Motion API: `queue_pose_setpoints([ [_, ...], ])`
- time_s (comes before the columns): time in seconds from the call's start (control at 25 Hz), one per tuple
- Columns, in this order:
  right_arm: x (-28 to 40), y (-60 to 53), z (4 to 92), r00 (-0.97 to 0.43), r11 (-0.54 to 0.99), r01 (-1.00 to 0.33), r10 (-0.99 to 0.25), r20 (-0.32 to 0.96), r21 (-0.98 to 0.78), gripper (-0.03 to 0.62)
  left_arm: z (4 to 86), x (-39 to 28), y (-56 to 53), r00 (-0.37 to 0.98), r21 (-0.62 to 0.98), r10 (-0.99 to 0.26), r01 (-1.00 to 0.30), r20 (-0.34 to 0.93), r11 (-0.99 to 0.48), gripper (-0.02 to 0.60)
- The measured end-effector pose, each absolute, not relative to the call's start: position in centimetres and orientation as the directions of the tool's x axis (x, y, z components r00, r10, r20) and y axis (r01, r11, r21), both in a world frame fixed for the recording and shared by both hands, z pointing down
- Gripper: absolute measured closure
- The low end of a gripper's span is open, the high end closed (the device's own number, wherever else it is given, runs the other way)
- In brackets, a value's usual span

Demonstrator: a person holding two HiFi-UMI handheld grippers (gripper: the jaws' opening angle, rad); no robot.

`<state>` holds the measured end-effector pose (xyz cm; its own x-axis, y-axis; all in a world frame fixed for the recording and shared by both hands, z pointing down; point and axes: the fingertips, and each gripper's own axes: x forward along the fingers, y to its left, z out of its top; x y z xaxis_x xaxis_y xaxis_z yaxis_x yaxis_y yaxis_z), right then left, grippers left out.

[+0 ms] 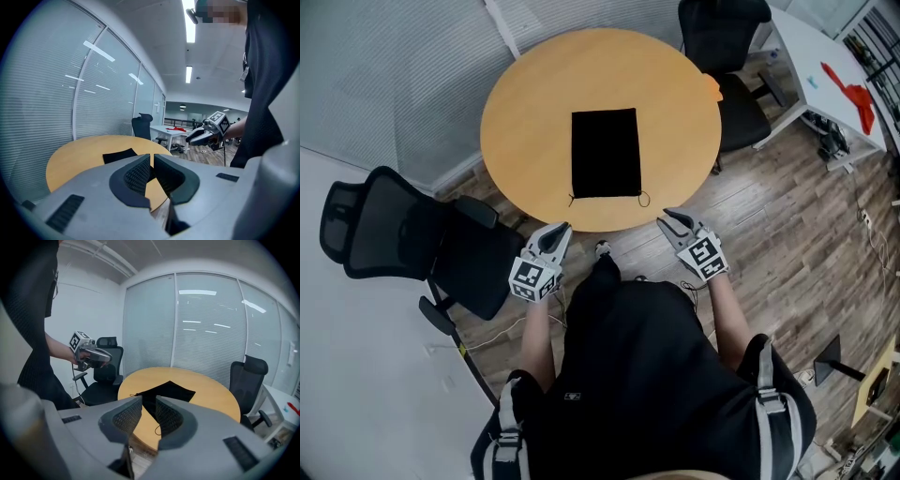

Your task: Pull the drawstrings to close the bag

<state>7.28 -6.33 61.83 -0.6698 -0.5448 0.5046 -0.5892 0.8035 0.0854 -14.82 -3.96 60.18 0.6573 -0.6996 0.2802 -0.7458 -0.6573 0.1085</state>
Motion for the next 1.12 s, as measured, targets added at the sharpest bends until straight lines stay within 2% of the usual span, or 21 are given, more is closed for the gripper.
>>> queue_pose_setpoints([
  [0.2, 7.1, -7.2, 62.9, -0.661, 0.801, -0.594, -0.536, 0.525, 0.070, 0.447, 61.4, -15.2, -5.2, 0.668, 0.110, -0.678, -0.732, 0.306, -0.672, 0.556],
  [0.32, 7.0, -7.6, 63.5, -0.654, 0.800, -0.597, -0.531, 0.538, 0.064, 0.447, 62.0, -15.4, -5.9, 0.674, 0.114, -0.668, -0.726, 0.316, -0.678, 0.505],
  [0.56, 7.4, -8.5, 65.0, -0.634, 0.794, -0.605, -0.524, 0.569, 0.057, 0.447, 64.5, -15.8, -7.4, 0.671, 0.117, -0.644, -0.720, 0.367, -0.684, 0.476],
  [0.96, 8.1, -10.0, 68.8, -0.603, 0.775, -0.632, -0.495, 0.625, 0.004, 0.447, 70.3, -17.5, -10.0, 0.623, 0.166, -0.630, -0.759, 0.463, -0.629, 0.469],
  [1.12, 8.4, -10.6, 70.8, -0.593, 0.769, -0.638, -0.473, 0.652, -0.022, 0.447, 73.4, -17.2, -9.9, 0.626, 0.164, -0.568, -0.736, 0.534, -0.656, 0.469],
])
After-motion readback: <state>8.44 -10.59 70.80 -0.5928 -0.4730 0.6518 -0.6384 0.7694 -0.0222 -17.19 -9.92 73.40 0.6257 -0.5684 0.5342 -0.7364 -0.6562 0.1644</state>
